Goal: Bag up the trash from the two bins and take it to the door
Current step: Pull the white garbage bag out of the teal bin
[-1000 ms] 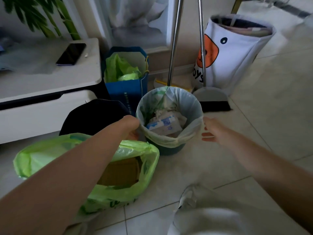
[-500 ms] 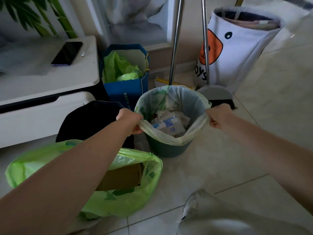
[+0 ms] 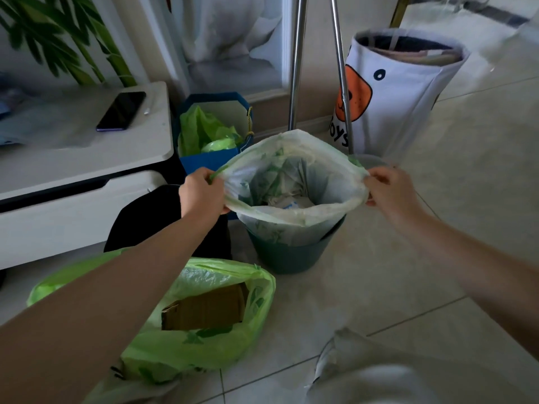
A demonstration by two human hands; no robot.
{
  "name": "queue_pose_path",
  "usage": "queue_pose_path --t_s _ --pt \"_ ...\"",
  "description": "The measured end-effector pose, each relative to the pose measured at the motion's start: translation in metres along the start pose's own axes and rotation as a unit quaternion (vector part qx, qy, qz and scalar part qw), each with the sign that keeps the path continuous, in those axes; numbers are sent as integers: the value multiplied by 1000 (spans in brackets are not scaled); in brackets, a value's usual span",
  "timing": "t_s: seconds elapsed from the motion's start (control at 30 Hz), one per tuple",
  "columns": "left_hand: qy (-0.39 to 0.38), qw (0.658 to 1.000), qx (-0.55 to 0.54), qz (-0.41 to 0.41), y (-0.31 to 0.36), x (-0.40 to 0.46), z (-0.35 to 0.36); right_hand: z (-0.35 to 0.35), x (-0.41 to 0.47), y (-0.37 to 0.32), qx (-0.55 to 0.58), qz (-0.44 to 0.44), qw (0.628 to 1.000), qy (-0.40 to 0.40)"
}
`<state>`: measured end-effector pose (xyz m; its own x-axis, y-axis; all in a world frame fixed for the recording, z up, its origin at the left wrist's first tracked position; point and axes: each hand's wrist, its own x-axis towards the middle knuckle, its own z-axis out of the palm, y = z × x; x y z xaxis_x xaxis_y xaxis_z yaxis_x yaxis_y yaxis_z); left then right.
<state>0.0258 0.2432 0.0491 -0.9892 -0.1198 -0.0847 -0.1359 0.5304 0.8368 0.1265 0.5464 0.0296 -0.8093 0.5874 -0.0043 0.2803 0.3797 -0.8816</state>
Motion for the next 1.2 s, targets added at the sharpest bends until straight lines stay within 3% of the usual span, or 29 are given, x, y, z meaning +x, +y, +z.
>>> queue_pose_path --t_s 0.2,0.3,0.4,0.53,0.7,0.8,0.87,0.93,1.03,1.2 --pt "-60 989 -28 -132 -35 6 -34 -38 -22 21 -147 12 989 -9" --pt "-90 986 3 -140 -33 6 -35 -38 -23 15 -234 -56 971 16" --pt "-114 986 10 -124 -19 8 -29 -28 -14 1 -228 -78 969 45" --pt "-142 985 43 -91 -6 19 -21 -9 5 -18 -255 53 965 -30" --pt "-159 974 145 -74 -5 32 -17 0 24 -28 -300 49 945 -122" --pt "-254 942 179 -128 -3 34 -25 -1 30 -37 -395 26 906 -151" --pt "-313 923 157 -161 0 35 -36 -5 33 -45 -407 12 902 -145" --pt "-280 943 139 -111 4 41 -44 -12 39 -54 -377 6 918 -121" --pt "-145 983 115 -18 21 46 -47 -22 47 -69 -270 5 960 -68" --pt "-86 996 -5 -8 51 43 -46 -26 41 -100 -160 -5 986 -42"
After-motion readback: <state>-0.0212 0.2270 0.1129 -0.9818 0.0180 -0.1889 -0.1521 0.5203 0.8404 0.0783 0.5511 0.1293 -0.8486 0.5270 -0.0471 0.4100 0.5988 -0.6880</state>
